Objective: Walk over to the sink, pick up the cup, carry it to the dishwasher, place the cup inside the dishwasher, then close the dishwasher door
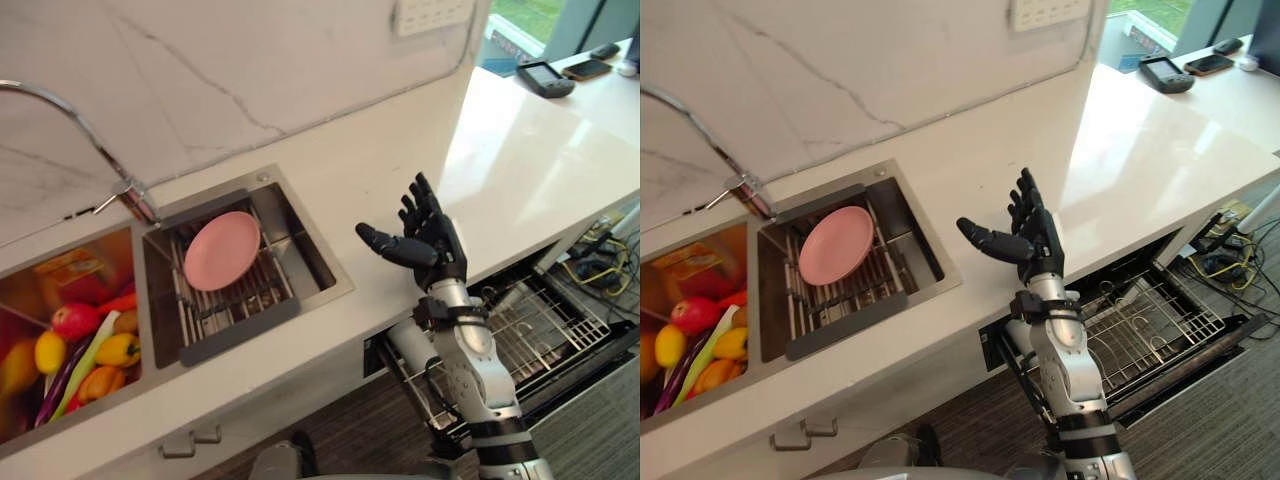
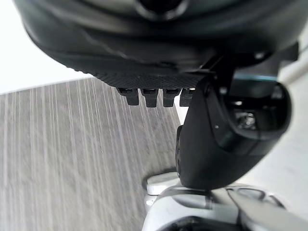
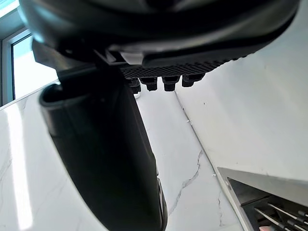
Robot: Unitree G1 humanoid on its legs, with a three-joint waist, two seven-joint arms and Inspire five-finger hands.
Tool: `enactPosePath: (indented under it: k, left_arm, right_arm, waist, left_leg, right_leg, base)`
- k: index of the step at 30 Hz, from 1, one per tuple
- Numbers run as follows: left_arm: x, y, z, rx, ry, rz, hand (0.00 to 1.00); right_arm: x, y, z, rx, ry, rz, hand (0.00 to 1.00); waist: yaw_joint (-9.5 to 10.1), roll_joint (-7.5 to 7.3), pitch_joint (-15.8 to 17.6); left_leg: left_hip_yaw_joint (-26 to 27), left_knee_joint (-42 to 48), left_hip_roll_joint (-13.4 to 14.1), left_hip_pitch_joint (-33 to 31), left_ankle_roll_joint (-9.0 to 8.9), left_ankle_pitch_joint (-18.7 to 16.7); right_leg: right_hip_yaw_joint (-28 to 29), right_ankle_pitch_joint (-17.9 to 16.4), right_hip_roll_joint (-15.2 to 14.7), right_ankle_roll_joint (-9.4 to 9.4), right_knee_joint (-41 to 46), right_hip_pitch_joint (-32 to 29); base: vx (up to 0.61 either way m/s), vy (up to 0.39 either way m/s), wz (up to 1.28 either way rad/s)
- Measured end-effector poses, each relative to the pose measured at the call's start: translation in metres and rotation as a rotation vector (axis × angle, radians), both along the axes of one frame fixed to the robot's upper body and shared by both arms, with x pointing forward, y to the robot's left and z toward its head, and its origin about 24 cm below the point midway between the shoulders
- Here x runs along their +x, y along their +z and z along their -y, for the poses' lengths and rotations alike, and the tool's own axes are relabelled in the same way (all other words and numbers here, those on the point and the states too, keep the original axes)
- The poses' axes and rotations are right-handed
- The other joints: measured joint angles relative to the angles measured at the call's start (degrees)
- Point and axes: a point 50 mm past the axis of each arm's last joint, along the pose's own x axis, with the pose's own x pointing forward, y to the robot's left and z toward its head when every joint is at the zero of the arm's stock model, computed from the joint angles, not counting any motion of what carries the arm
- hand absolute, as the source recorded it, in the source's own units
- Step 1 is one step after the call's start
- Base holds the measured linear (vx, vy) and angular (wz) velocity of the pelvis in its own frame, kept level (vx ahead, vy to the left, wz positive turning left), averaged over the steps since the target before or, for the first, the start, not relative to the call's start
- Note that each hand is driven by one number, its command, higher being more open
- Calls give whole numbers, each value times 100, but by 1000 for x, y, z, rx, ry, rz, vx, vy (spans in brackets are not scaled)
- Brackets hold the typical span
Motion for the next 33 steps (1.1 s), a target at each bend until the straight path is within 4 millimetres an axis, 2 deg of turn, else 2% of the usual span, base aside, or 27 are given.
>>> enactPosePath:
  k: [1, 2, 3, 5, 6, 8, 9, 11, 13, 15, 16, 18, 21, 25, 27, 33]
  left_arm:
    - [-4, -1, 1, 0, -10, -17, 100]
    - [-9, -1, 4, -4, -45, -32, 100]
    - [-8, -1, 3, -3, -58, -25, 100]
    - [-4, -1, 2, -12, -84, -6, 100]
    - [-2, 0, 3, -20, -87, 15, 100]
    - [0, 0, 3, -30, -88, 26, 100]
    - [-2, -1, 5, -39, -79, 25, 100]
    - [-4, -1, 6, -45, -52, 19, 100]
    - [-13, -2, 7, -54, 4, 3, 100]
    - [-21, -2, 6, -50, 53, -14, 100]
    - [-24, -2, 5, -46, 89, -22, 100]
    - [-24, -2, 4, -44, 116, -26, 100]
    - [-24, -1, 0, -41, 141, -21, 100]
    - [-30, 0, -5, -51, 241, -28, 100]
    - [-32, 0, -8, -50, 279, -23, 100]
    - [-38, 0, -10, -35, 343, -46, 100]
  right_arm:
    - [1, 0, 1, 3, -12, -3, 100]
    - [1, 2, 6, 11, -46, 6, 100]
    - [1, 2, 11, 23, -88, 4, 100]
    - [0, 2, 17, 34, -142, -2, 100]
    - [-2, 0, 23, 44, -189, -16, 100]
    - [-8, -6, 29, 40, -230, -41, 100]
    - [-13, -11, 34, 26, -258, -56, 100]
    - [-18, -11, 39, 30, -278, -54, 100]
    - [-24, -7, 45, 44, -296, -25, 100]
    - [-26, -4, 48, 45, -299, 3, 100]
    - [-27, -3, 50, 45, -303, 16, 100]
    - [-29, -2, 55, 46, -319, 32, 100]
    - [-36, -4, 71, 40, -365, 39, 100]
    - [-37, -3, 72, 33, -351, 57, 100]
    - [-36, -2, 70, 40, -345, 63, 100]
    - [-40, -4, 77, 54, -377, 59, 100]
  waist:
    - [43, 45, -27]
    - [72, 52, -30]
    - [116, -6, 1]
    - [124, 14, -1]
    - [183, -19, 37]
    - [238, -18, 49]
    - [238, -1, 59]
    - [229, 4, 60]
    - [221, -21, 46]
    - [222, -45, 32]
    - [224, -65, 16]
    - [202, -102, -9]
    - [172, -226, -76]
    - [235, -375, -158]
    - [289, -449, -205]
    - [269, -504, -204]
  left_leg:
    - [-9, 230, 129, 24, -189, -180]
    - [-22, 456, 105, 20, -319, -497]
    - [-16, 645, -47, -26, -205, -691]
    - [-86, 895, -147, -203, -28, -873]
    - [-102, 1027, -268, -299, 146, -980]
    - [-184, 1008, -428, -303, 222, -1015]
    - [-266, 857, -588, -256, 271, -999]
    - [-377, 524, -769, -164, 386, -896]
    - [-434, -239, -1022, 106, 396, -577]
    - [-479, -742, -1195, 305, 373, -268]
    - [-531, -981, -1300, 404, 497, -126]
    - [-717, -1192, -1440, 470, 730, 17]
    - [-1107, -1361, -1608, 644, 898, 177]
    - [-1411, -1428, -1676, 933, 838, 184]
    - [-1502, -1500, -1661, 1004, 681, 148]
    - [-1178, -1819, -1538, 1183, 645, 133]
  right_leg:
    - [41, 22, -19, 40, 61, -4]
    - [105, 101, -139, 169, 100, 35]
    - [99, 285, -265, 220, -60, 157]
    - [21, 572, -252, 52, -421, 344]
    - [77, 914, -246, -211, -720, 428]
    - [386, 1091, -226, -466, -691, 433]
    - [821, 932, -107, -552, -406, 381]
    - [1118, 668, 95, -512, -39, 323]
    - [1332, 221, 507, -467, 393, 173]
    - [1375, -46, 819, -384, 321, 143]
    - [1400, -179, 969, -366, 160, 145]
    - [1472, -219, 1105, -374, -97, 161]
    - [1549, -221, 1196, -373, -457, 371]
    - [1560, -193, 1311, -417, -691, 570]
    - [1580, -200, 1388, -429, -857, 761]
    - [1714, -160, 1495, -358, -1260, 928]
  base:
    - [-58, 223, -9]
    - [-114, 306, -6]
    - [-125, 343, 9]
    - [-133, 390, 26]
    - [-136, 399, 28]
    - [-90, 346, 41]
    - [-57, 274, 52]
    - [-32, 177, 50]
    - [23, 130, 42]
    - [51, 94, 19]
    - [72, 85, 18]
    - [85, 37, 39]
    - [134, -15, 75]
    - [97, -60, 49]
    - [31, -100, 19]
    - [-13, -71, -18]
